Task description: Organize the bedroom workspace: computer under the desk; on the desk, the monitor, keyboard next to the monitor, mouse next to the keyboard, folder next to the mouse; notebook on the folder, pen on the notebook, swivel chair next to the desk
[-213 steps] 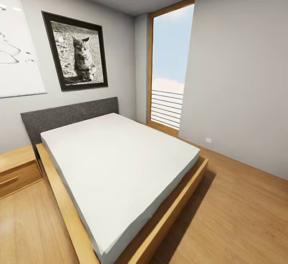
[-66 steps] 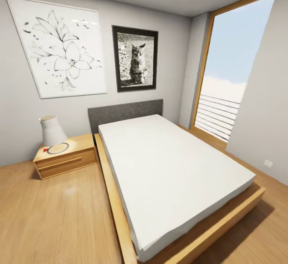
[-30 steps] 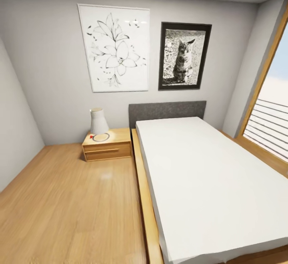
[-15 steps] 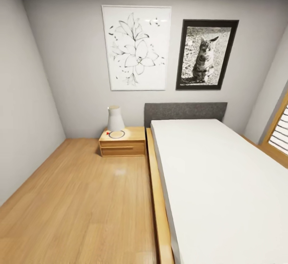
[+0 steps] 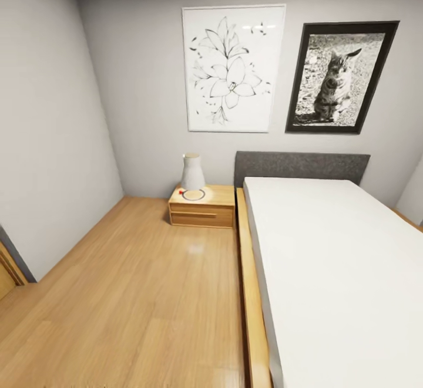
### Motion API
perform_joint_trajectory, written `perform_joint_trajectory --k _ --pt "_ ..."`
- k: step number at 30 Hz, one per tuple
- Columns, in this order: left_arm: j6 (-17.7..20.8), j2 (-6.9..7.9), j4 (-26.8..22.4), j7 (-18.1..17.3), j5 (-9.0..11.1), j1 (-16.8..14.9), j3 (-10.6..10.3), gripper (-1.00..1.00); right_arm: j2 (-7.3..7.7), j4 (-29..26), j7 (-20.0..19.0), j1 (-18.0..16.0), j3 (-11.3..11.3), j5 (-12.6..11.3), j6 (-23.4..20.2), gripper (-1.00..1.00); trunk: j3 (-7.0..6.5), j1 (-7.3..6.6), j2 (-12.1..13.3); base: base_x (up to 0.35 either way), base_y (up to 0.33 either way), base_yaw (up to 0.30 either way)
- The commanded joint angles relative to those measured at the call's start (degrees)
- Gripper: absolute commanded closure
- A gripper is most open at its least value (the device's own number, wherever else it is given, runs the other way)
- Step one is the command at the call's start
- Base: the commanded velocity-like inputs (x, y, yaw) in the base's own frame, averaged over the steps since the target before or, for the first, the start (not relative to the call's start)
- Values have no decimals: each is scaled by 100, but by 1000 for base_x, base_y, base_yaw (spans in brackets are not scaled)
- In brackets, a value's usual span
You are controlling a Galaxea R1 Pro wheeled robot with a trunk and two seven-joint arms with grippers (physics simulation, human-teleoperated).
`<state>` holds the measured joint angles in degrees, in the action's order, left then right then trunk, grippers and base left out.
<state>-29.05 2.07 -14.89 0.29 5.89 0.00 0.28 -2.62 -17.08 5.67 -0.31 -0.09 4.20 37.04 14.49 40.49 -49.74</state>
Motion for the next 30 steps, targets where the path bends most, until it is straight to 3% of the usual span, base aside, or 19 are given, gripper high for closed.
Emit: perform_joint_trajectory --k 1,30 --pt "-8 -1 -5 -3 41 0 -11 -100 -2 3 48 -3 -1 46 11 -100 9 1 -5 0 0 274" --pt "-4 -5 -4 -3 36 1 -11 -100 -2 -4 48 -3 0 46 14 -100 78 1 -5 0 0 274"
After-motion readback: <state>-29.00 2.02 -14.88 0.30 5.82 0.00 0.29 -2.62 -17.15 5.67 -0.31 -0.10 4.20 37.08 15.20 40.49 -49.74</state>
